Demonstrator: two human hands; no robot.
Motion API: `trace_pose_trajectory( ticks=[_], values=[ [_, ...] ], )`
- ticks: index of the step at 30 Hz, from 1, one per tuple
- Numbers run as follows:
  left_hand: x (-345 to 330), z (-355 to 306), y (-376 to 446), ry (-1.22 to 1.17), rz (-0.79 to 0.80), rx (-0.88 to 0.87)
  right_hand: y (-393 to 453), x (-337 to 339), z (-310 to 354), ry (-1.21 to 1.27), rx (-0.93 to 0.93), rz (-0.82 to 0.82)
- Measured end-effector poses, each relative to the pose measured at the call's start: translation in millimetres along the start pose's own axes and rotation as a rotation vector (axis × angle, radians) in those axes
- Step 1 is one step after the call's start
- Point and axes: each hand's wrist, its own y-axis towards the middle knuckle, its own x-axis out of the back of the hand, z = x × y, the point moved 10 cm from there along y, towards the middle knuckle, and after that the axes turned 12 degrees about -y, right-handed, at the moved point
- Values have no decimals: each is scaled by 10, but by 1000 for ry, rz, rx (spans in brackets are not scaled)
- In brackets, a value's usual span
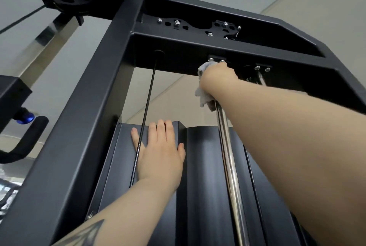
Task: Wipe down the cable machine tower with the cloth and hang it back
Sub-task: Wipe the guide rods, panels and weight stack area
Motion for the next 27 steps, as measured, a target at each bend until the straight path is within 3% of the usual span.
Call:
trace_pose_trajectory(
  ticks=[3, 9, 12, 17, 19, 22, 27],
  values=[
    [14, 13, 8, -6, 2, 0, -43, 101, 13, -76, 11, -132],
    [-20, 31, 2, 13, 0, 16, -288, 6, 65, -296, 189, 106],
    [-11, 20, -1, 21, -9, 19, -230, -75, 221, -245, 252, 215],
    [-33, 29, 4, 30, -9, 27, -371, 73, -25, -123, 86, -84],
    [-28, 31, 9, 21, -25, 31, -483, -65, -115, -310, 83, -91],
    [-46, 33, -7, -2, -14, 38, -633, -227, -59, -527, 236, 51],
    [-93, 34, -21, -33, 24, 65, -584, -91, 45, -146, 258, 242]
  ],
)
